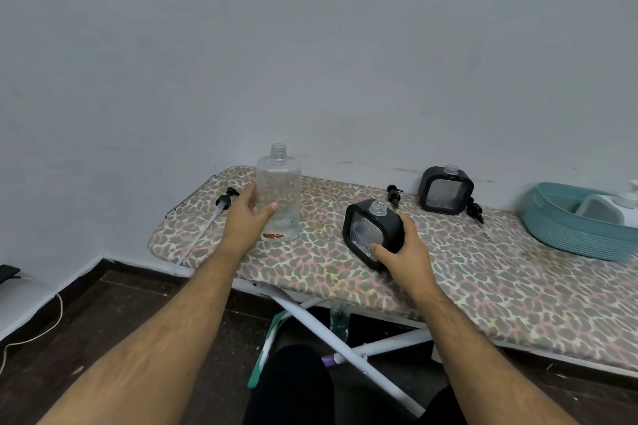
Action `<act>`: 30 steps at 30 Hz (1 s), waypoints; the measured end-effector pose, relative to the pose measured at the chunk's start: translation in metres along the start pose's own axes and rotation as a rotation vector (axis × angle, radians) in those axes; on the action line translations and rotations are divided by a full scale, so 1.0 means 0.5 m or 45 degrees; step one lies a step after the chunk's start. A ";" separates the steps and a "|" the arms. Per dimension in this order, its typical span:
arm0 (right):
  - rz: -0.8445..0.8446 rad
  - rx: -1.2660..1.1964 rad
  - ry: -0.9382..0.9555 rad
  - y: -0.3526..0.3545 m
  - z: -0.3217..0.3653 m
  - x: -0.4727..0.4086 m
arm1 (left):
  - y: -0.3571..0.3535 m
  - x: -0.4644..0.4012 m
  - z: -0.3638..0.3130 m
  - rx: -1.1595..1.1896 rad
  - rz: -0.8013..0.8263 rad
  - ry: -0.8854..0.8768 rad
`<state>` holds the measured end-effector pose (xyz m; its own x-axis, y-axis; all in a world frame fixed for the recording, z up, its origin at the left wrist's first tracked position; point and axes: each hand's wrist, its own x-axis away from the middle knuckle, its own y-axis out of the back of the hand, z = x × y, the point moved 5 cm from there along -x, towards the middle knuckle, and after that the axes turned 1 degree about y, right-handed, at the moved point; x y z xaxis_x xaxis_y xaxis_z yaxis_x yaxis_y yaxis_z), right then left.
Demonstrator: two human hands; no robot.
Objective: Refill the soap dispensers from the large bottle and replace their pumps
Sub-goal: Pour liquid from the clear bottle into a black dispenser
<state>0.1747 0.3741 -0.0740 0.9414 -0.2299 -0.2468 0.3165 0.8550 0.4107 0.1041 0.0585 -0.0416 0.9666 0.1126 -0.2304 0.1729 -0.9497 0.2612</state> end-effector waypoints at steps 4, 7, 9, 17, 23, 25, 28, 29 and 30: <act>0.009 0.001 0.005 -0.001 0.004 0.001 | 0.010 0.040 -0.003 -0.064 -0.307 0.003; 0.009 0.004 0.015 0.000 0.007 0.003 | 0.015 0.078 -0.010 -0.109 -0.537 -0.055; -0.003 0.060 0.042 0.004 0.009 0.002 | 0.008 0.096 -0.011 -0.104 -0.536 -0.073; 0.160 0.075 -0.041 0.016 0.001 -0.020 | -0.098 0.133 -0.024 -0.018 -0.142 -0.127; 0.401 0.041 -0.103 0.033 0.009 -0.049 | -0.209 0.116 -0.050 0.169 0.177 -0.041; 0.467 0.033 -0.121 0.038 0.009 -0.057 | -0.240 0.109 -0.055 0.228 0.233 -0.018; 0.562 0.010 -0.122 0.039 0.005 -0.064 | -0.273 0.103 -0.053 0.309 0.318 -0.016; 0.590 0.003 -0.116 0.039 0.002 -0.066 | -0.283 0.103 -0.051 0.328 0.350 -0.016; 0.617 -0.006 -0.112 0.039 -0.002 -0.068 | -0.290 0.102 -0.048 0.346 0.367 -0.007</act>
<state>0.1490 0.3990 -0.0584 0.9866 0.1564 0.0469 -0.1604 0.8756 0.4557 0.1332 0.2090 -0.0686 0.9670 -0.1711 -0.1889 -0.1629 -0.9849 0.0582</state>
